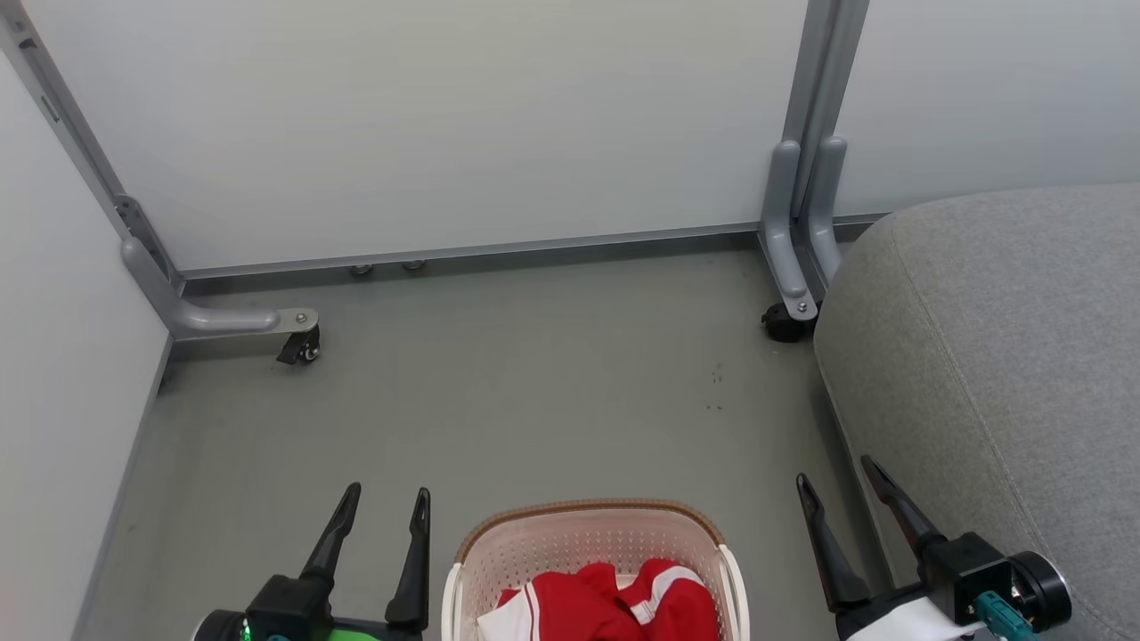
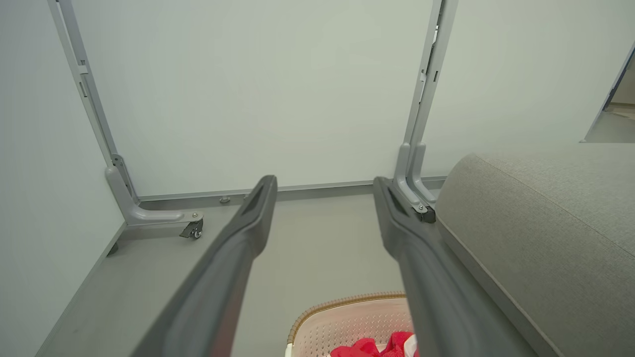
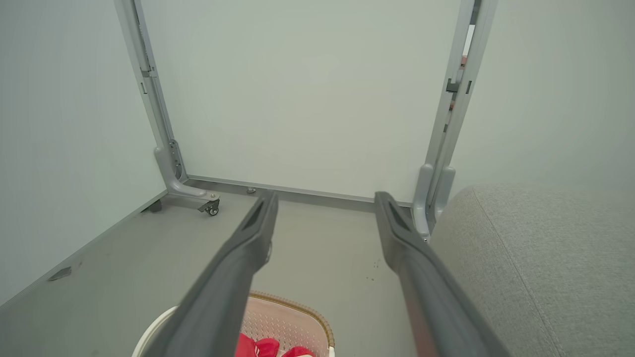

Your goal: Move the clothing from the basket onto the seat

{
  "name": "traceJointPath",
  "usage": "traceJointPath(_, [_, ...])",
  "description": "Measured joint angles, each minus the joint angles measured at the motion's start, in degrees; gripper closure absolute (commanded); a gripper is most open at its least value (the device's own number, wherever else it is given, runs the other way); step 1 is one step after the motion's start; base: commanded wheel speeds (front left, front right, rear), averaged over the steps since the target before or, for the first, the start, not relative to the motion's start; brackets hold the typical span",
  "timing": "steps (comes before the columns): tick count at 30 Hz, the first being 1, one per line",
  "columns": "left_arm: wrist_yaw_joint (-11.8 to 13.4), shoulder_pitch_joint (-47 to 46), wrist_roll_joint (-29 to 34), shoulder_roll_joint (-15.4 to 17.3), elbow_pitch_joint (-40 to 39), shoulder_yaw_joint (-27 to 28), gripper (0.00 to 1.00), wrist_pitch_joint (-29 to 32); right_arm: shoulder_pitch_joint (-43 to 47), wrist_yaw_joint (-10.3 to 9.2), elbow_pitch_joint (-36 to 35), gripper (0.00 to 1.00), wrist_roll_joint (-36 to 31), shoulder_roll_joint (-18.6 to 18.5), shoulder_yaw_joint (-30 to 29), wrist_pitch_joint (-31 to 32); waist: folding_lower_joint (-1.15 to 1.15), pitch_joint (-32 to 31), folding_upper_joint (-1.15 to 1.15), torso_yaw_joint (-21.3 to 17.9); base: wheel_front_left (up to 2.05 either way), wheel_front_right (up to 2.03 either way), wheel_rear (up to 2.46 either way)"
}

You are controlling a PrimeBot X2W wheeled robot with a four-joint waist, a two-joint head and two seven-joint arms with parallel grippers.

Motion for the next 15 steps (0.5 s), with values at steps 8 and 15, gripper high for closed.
traceJointPath(8, [0.00, -0.94, -0.03, 0.03, 3.21, -3.69, 0.00, -0.02, -1.18, 0.00, 0.16, 0.00, -0.27, -0.01, -0.62, 0.00, 0.00, 2.87, 0.00, 0.20, 0.00, 0.00, 0.00])
traceJointPath(15, [0.00, -8.71, 0.01, 0.70, 8.93, -9.83, 0.00, -0.03, -6.98, 0.00, -0.62, 0.00, -0.15, -0.01, -2.26, -0.01, 0.00, 8.64, 0.00, 0.37, 0.00, 0.00, 0.00])
